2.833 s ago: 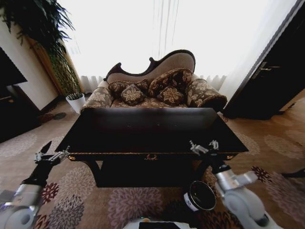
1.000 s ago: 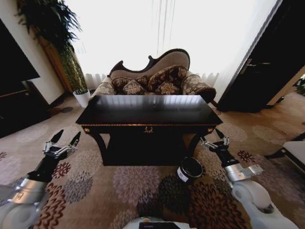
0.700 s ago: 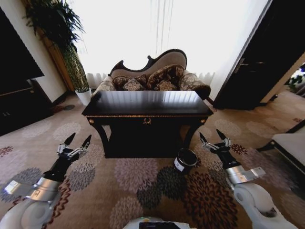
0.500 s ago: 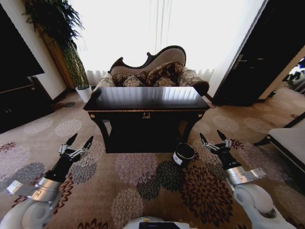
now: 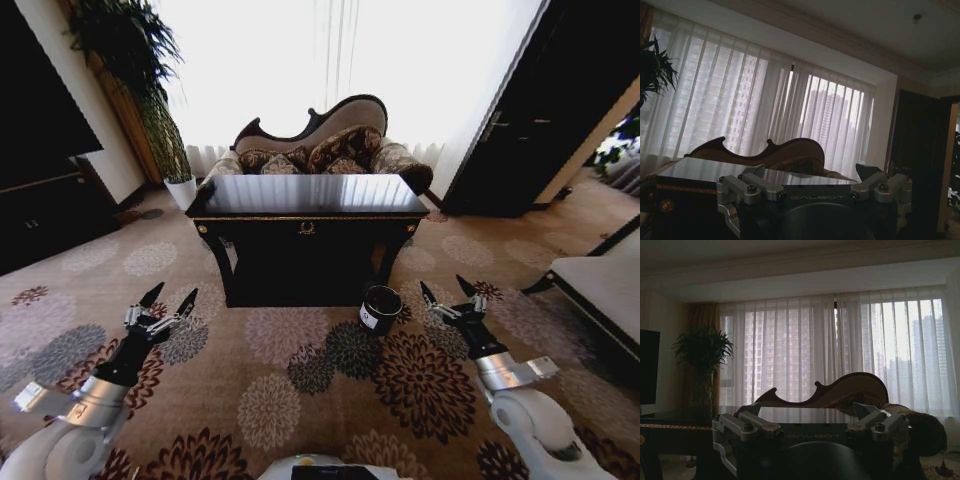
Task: Move to the front of the table and place the trash on the table into the trash bin.
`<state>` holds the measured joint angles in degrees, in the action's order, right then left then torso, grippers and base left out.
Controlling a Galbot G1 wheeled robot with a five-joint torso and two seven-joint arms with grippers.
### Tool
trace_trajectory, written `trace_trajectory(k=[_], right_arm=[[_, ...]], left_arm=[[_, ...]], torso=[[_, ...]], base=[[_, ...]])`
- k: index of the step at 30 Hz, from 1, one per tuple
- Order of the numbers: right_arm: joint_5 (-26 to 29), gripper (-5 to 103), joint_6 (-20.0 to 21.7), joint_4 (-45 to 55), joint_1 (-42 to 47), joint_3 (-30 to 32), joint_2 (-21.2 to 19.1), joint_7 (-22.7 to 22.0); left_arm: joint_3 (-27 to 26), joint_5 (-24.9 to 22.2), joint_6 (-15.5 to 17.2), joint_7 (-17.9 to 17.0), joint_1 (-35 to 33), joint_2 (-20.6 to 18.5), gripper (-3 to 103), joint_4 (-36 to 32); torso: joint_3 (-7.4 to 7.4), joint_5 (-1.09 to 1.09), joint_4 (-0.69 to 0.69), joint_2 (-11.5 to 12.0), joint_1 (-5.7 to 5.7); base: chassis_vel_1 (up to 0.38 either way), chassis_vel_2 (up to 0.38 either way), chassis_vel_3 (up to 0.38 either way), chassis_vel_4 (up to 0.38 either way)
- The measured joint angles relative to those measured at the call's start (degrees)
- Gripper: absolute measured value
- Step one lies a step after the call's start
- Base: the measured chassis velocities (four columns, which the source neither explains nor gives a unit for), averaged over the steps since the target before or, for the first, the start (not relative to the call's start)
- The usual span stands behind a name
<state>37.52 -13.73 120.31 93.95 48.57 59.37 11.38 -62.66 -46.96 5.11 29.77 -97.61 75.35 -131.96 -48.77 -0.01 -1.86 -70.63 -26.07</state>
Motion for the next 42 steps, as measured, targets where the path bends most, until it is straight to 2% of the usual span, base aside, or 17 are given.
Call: trace_trajectory(k=[12, 25, 32, 36, 42], right_arm=[[-0.08, 100, -1.12, -0.61, -0.33, -0.48, 0.00, 0.01], [-0.18, 100, -2.63, -1.60, -0.31, -0.86, 0.09, 0.28], [-0.56, 100, -2.75, -1.80, -0.34, -1.44, 0.66, 0.59], [-0.86, 100, -2.66, -1.83, -0.36, -1.69, 0.81, 0.50], [-1.49, 100, -0.79, -1.74, -0.42, -2.52, 0.73, -1.44]], left_arm=[[-0.17, 0.24, -0.02, 0.00, -0.09, 0.24, 100, -0.05], [-0.15, 0.51, -0.04, 0.18, -0.17, 0.43, 100, -0.05], [-0.08, 0.58, -0.05, 0.08, 0.06, 0.45, 100, 0.29], [-0.09, 0.85, 0.04, -0.57, 0.26, 0.56, 100, 0.40], [-0.38, 1.96, 1.34, -5.13, 0.52, 1.82, 100, 0.43]], torso=[[0.01, 0.00, 0.00, -0.01, 0.04], [0.08, 0.00, 0.00, -0.12, 0.19], [-0.02, 0.00, 0.00, 0.02, -0.06], [-0.02, -0.01, 0.00, 0.02, -0.03], [0.04, 0.00, -0.01, -0.05, 0.11]], base=[[0.039, -0.036, -0.039, 0.037], [0.189, -0.200, -0.186, 0.188], [-0.007, 0.038, 0.033, -0.007], [-0.024, 0.010, 0.016, -0.017], [0.000, 0.000, 0.000, 0.000]])
